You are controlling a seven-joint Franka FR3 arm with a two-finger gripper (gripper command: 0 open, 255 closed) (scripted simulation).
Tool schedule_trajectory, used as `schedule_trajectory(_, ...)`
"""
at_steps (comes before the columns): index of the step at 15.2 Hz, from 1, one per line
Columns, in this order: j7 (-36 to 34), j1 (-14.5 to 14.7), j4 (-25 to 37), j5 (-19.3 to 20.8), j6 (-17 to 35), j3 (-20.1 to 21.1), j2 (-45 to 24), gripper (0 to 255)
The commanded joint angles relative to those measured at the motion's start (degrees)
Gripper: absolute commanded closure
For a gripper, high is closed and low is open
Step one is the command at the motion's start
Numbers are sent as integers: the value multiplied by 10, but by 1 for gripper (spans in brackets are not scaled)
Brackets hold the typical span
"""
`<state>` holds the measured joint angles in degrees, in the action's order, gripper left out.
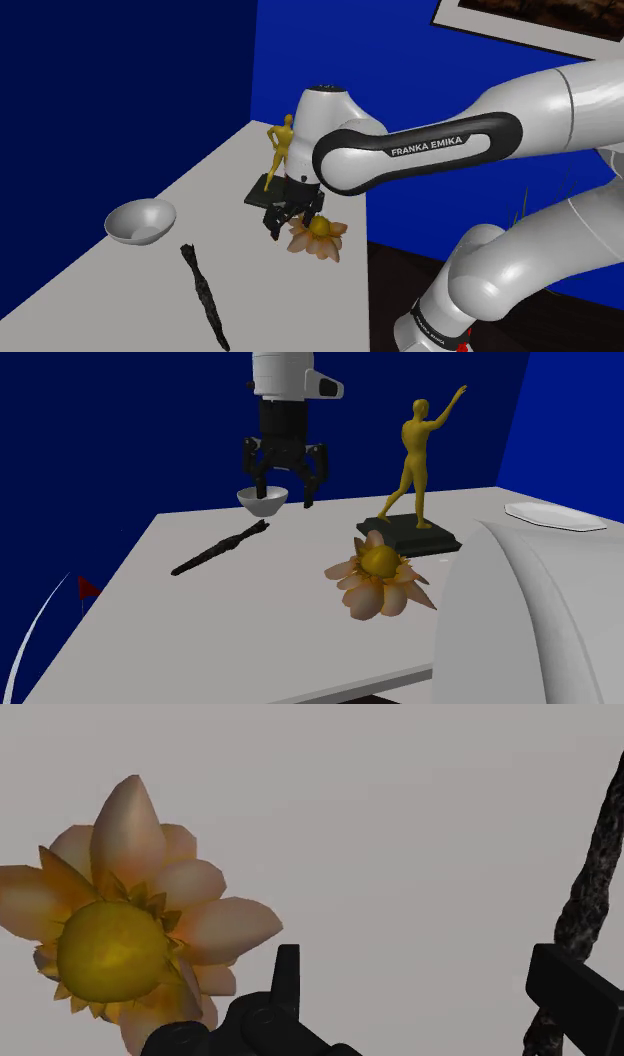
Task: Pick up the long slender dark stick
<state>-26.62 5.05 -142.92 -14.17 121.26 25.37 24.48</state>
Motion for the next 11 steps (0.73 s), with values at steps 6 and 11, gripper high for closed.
schedule_trajectory(6, -118, -8, 60, 43, 101, 83, -147, 0)
schedule_trajectory(11, -231, -6, 126, 139, 153, 118, -273, 0)
